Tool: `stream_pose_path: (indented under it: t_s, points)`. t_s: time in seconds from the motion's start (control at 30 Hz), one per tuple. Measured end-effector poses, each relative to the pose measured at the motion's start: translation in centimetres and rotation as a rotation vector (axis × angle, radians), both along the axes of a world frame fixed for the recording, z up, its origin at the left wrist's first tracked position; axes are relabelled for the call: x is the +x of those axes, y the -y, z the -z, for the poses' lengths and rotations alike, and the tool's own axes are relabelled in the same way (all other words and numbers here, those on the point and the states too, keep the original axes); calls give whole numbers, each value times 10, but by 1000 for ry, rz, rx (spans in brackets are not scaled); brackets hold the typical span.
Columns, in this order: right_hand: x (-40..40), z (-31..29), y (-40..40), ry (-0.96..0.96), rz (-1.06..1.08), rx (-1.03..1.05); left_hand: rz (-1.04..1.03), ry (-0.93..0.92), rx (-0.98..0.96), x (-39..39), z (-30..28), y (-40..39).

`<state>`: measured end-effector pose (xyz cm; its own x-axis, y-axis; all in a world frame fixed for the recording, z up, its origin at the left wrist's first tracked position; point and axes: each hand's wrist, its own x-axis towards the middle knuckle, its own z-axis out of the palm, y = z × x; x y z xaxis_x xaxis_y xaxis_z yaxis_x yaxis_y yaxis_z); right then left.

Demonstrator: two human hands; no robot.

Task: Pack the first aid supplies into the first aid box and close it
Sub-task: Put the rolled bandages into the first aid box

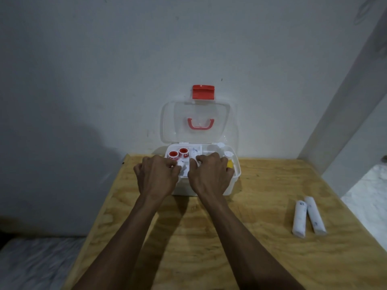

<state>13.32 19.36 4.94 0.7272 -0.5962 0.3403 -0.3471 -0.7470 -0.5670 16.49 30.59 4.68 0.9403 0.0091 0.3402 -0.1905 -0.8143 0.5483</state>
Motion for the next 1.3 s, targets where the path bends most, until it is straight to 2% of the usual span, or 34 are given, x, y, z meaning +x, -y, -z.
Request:
stream_pose_path:
  t_s: [0.17,0.3,0.43,0.53,0.67,0.83,0.97,1.13,1.3]
  points:
    - [-8,-4,3,74,-76,91,40,13,-81,-5,2,0]
    - [-35,-12,18,172,-115,130,63,98,-168,-27,-5,2]
    - [-72,-10,54,313,-96,186,167,206,-308,-61,-15,17]
    - [-104,-7,92,369,-40,193,267,259,-326,-91,-18,43]
    - [-140,-2,147,332,60,220,424,191,-369,-116,-13,90]
    - [-169,9,208,216,167,235,564,42,-252,-126,3,153]
    - [-174,22,242,38,193,287,604,-109,-96,-124,16,202]
    - [-167,37,262,-93,170,376,646,-248,83,-123,30,242]
    - [-164,43,271,-124,99,406,667,-334,211,-119,31,262]
